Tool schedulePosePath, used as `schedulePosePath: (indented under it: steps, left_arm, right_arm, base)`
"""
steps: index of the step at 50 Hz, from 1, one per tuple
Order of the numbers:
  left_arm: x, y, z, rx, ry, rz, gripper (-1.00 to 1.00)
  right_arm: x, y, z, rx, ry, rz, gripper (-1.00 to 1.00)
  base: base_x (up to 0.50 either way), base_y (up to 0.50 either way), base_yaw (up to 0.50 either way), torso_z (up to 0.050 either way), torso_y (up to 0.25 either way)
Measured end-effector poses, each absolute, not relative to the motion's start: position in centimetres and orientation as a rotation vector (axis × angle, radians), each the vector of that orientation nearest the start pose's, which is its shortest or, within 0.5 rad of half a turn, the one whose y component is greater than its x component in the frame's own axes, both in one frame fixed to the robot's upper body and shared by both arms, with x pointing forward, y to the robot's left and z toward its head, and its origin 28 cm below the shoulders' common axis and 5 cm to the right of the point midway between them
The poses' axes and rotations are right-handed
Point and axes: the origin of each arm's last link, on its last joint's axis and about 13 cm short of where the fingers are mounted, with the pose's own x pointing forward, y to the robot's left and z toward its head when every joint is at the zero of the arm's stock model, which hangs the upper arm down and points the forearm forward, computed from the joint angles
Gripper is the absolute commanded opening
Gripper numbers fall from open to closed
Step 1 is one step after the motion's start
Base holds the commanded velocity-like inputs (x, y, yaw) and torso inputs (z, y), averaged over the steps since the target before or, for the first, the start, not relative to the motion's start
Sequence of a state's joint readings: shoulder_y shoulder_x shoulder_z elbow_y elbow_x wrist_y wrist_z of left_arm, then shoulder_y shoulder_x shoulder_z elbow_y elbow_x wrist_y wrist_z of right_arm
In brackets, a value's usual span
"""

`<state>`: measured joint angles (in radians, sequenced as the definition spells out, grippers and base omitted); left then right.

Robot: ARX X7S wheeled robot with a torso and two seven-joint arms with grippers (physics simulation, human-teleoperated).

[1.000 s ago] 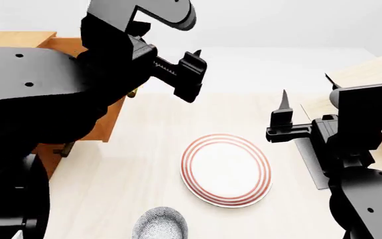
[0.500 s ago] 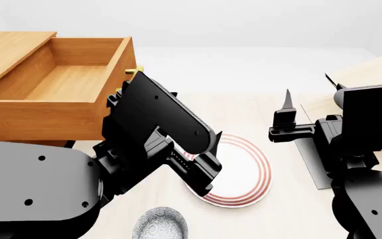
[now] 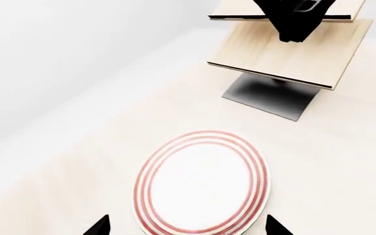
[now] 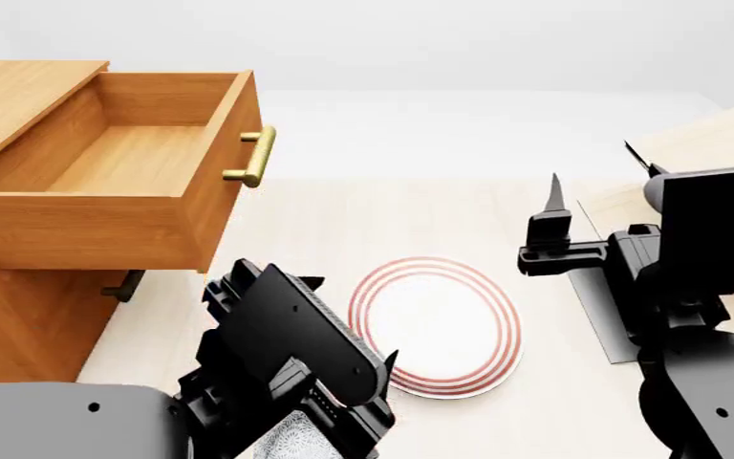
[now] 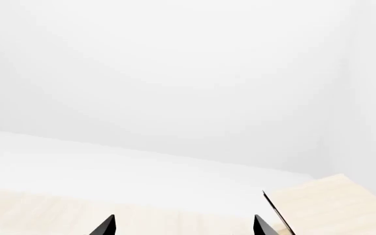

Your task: Open the top drawer of the cabinet and put the bowl in it.

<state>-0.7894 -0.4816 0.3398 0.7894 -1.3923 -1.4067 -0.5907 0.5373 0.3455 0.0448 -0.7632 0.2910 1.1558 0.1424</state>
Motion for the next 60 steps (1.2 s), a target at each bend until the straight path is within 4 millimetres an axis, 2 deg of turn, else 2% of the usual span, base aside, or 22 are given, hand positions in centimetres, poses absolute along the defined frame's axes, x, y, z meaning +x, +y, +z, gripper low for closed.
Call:
schedulePosePath:
  steps: [44, 60]
  left_arm:
    - [18.5, 22.6, 17.2, 0.338, 0.406, -0.529, 1.0]
    - [17.6, 23.8, 17.0, 0.321, 0.477, -0.502, 1.0]
  right_arm:
    - [23.8, -14.7, 20.3, -0.176, -0.117, -0.06, 1.0]
    - [24.1, -14.7, 20.0, -0.175, -0.109, -0.057, 1.0]
  base:
    - [0.0, 0.0, 0.0, 0.0, 0.0]
    - [0.0, 0.0, 0.0, 0.0, 0.0]
